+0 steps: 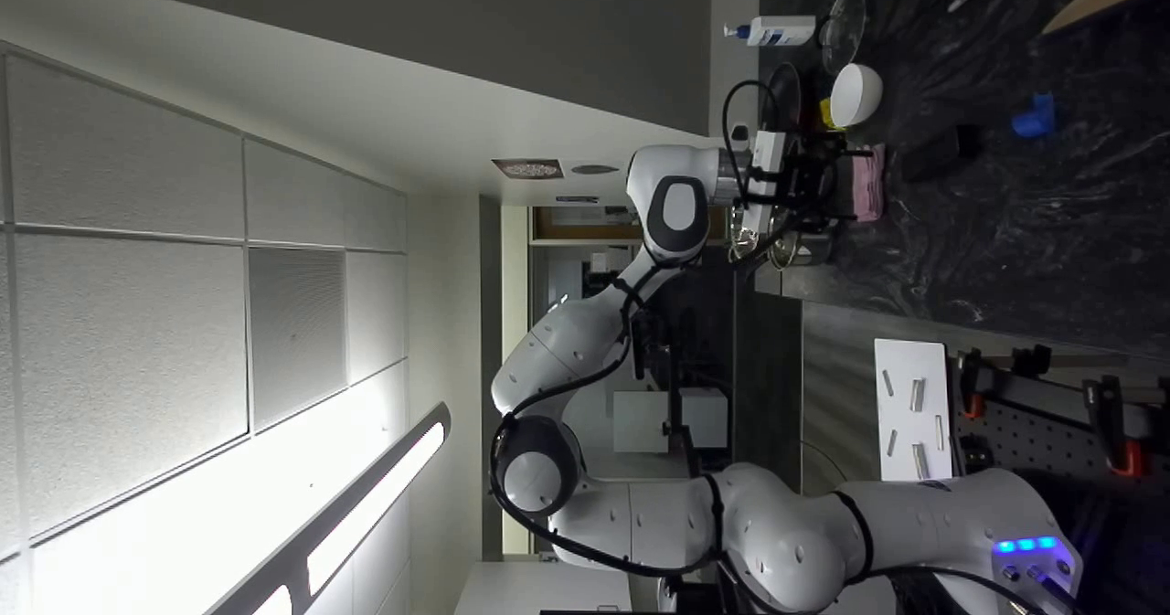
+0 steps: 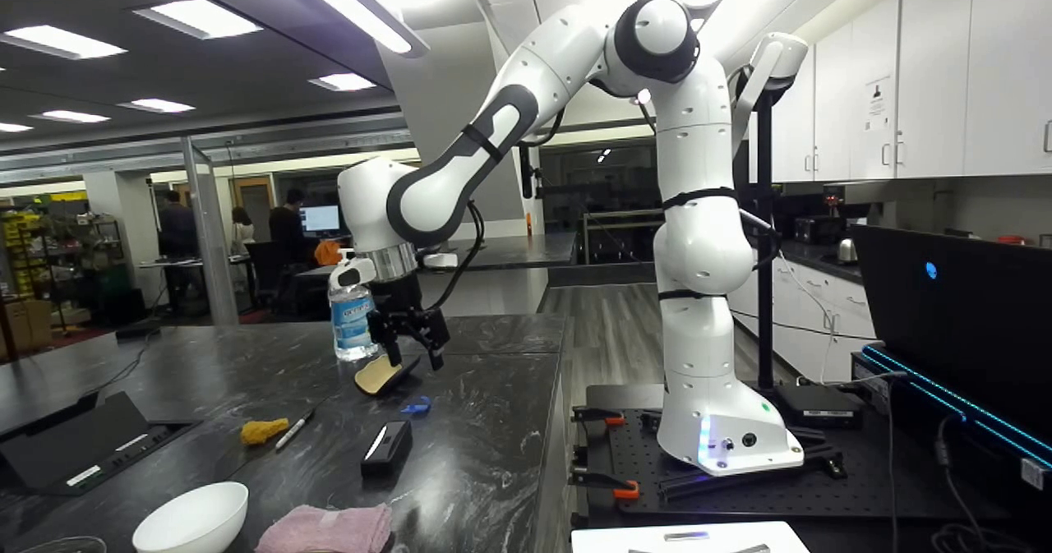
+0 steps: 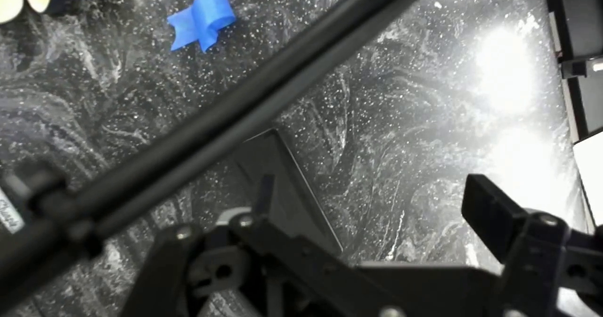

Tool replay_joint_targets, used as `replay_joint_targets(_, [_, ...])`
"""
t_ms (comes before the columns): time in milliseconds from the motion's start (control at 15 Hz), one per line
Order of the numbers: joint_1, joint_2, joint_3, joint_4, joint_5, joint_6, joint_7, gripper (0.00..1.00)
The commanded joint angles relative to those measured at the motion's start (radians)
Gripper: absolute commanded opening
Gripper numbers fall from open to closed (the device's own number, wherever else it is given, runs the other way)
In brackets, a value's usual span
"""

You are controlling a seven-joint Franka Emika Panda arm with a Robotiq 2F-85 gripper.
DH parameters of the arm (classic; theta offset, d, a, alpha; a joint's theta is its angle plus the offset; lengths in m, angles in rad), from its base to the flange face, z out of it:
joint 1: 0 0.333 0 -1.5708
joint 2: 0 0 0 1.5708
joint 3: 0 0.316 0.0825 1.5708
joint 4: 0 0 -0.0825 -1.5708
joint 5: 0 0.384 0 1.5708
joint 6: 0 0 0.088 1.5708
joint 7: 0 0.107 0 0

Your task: Use the black object to clean the surface

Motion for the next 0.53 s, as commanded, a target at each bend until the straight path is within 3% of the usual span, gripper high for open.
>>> replay_joint_targets(0, [0.023,-0.062,-0.018,-0.057,0.007,-0.007,-0.086,1.0])
replay_joint_targets(200, [0.024,-0.085,-0.029,-0.066,0.024,-0.023,-0.092,1.0])
replay_joint_targets(267, [0.03,-0.031,-0.026,-0.035,0.005,-0.005,-0.072,1.0])
replay_joint_targets(467, [0.029,-0.03,-0.029,-0.035,0.005,-0.006,-0.072,1.0])
